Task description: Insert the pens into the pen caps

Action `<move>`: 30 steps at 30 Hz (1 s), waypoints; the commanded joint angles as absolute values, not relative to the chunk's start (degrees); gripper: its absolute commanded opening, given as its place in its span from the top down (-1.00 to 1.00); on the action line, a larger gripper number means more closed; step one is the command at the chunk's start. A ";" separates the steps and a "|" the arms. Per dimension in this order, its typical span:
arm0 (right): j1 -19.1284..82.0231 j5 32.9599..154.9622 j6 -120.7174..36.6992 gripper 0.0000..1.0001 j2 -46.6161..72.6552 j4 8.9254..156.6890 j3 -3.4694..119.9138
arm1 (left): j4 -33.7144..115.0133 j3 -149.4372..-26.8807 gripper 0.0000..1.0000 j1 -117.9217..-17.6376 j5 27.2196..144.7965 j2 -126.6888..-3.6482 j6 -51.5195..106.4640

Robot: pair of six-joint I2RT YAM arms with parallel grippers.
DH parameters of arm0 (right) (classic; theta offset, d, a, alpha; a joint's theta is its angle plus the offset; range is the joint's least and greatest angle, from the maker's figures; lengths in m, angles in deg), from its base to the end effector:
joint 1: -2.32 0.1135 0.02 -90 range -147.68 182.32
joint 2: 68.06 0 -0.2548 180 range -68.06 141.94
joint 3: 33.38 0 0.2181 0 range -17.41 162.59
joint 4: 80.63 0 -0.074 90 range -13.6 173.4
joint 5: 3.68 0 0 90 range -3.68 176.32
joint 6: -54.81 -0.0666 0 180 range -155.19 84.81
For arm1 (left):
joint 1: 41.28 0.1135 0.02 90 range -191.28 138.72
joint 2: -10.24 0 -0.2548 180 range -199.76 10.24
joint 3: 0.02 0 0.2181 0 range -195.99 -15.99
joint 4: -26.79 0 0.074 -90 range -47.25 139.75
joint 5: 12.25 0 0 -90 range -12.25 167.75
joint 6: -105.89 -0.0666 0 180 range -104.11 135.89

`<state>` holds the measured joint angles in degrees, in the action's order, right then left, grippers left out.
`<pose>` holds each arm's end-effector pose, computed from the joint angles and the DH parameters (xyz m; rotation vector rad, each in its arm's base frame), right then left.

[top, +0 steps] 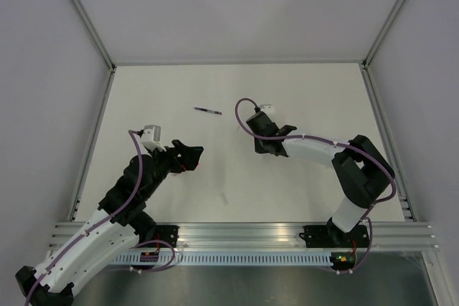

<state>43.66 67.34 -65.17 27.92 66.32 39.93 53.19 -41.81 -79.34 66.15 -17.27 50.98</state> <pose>0.2583 0.1984 0.1697 -0.1176 2.4680 0.1085 0.1197 -0.0767 0.2558 -0.1029 1.8357 -0.7328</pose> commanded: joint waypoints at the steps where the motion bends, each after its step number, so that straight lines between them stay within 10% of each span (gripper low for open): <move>1: 43.10 63.56 -68.15 0.78 30.80 63.99 43.93 | 54.00 -41.04 -0.99 -79.43 62.28 -16.83 49.20; 30: 41.26 60.65 -72.37 0.21 29.33 50.45 51.58 | 54.62 -40.86 -0.99 -79.51 60.70 -15.60 49.55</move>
<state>42.46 62.53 -71.20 33.96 54.56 48.43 54.70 -41.27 -79.34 61.71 -16.05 50.94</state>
